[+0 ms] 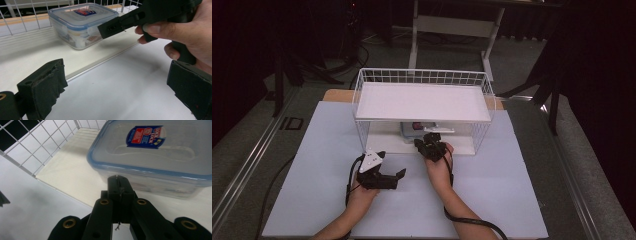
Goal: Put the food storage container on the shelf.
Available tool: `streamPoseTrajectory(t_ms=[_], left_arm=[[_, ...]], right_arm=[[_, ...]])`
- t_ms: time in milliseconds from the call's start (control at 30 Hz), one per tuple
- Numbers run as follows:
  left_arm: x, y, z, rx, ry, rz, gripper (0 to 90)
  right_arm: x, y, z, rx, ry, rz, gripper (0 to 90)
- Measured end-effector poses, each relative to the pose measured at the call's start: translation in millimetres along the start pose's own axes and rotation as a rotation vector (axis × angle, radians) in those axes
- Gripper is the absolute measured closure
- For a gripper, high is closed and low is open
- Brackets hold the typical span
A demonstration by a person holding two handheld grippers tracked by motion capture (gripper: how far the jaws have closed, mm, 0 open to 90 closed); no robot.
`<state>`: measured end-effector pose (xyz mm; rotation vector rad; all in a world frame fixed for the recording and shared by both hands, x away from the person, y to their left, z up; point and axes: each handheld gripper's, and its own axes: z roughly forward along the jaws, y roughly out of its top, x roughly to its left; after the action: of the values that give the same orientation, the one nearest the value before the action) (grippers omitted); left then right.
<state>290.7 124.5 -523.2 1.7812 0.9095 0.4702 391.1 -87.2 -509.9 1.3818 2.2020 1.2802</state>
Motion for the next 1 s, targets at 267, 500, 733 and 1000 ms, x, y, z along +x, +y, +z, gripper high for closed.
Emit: streamPoseTrajectory(t_ms=[267,500,733,1000], left_arm=[[-0.1,-2.4,2.1,-0.003,-0.003,-0.007,3.0],[1.0,-1.3,0.3,-0.017,-0.013,-0.013,3.0],[1.7,5.8,-3.6,-0.043,-0.043,0.002,3.0],[-3.7,21.4,-10.8,-0.057,-0.075,0.035,3.0]], right_arm=[[5.0,7.2,7.1,0.010,-0.036,-0.008,90.0],[6.2,6.1,7.0,0.007,-0.039,-0.020,89.9],[6.8,-7.9,-12.8,-0.016,-0.022,-0.075,85.2],[5.8,-17.2,-33.7,-0.050,0.014,-0.091,59.8]])
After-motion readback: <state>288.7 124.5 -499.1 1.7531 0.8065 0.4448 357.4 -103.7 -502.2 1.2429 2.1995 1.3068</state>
